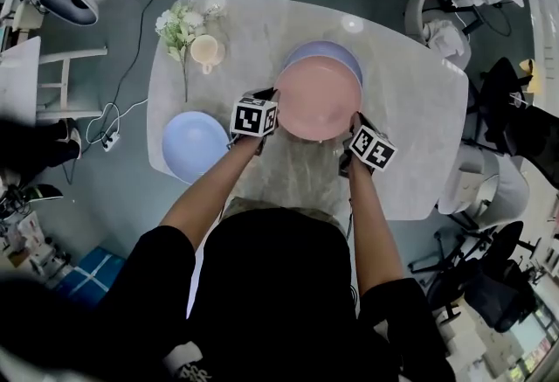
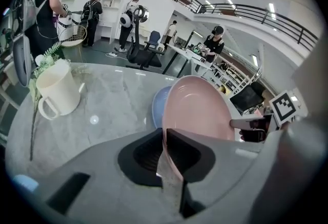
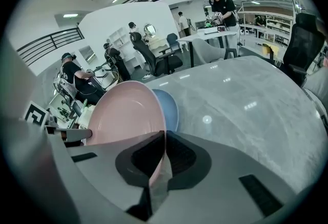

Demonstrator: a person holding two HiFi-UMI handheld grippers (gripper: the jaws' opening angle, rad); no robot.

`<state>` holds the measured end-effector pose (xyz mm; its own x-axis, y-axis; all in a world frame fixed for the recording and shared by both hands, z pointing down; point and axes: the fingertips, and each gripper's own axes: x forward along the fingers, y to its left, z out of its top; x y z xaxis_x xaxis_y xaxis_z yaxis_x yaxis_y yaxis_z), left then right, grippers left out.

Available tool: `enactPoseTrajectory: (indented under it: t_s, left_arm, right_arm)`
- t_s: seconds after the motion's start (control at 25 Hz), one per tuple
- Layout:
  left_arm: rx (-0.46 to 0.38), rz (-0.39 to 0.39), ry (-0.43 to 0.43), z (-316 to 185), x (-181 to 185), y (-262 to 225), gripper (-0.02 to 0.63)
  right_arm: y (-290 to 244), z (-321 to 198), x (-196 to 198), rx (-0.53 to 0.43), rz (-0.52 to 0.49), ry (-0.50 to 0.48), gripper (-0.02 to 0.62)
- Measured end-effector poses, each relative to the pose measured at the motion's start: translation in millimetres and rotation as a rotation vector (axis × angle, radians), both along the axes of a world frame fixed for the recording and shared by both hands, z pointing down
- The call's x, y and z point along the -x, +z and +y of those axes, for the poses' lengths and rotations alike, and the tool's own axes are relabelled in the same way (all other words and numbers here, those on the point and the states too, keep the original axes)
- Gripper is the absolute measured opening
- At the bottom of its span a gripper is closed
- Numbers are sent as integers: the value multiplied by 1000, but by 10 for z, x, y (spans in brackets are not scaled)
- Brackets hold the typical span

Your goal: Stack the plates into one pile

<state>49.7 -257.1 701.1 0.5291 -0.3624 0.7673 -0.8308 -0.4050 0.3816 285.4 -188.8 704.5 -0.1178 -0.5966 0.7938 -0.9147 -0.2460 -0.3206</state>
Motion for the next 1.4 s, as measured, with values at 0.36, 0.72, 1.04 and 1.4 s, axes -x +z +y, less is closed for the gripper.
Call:
enactPoseTrajectory:
  t_s: [0.36,0.72,1.04,1.4]
  left_arm:
    - [35,-31,43,-194,-219,223,49]
    - [-15,-110,42,-375,-243,372,60]
    - [-14,-82,6,-355,-247,439,69]
    - [3,-33,-9,-268,-229,463,153]
  right_arm:
    - [120,-317,-224,5,-21,-10,21]
    - [246,-564,-271,4,23,-26,23]
    - [353,-585,-275,-14,17,-34,23]
    - [359,-592,-273,-18,28,-63,23]
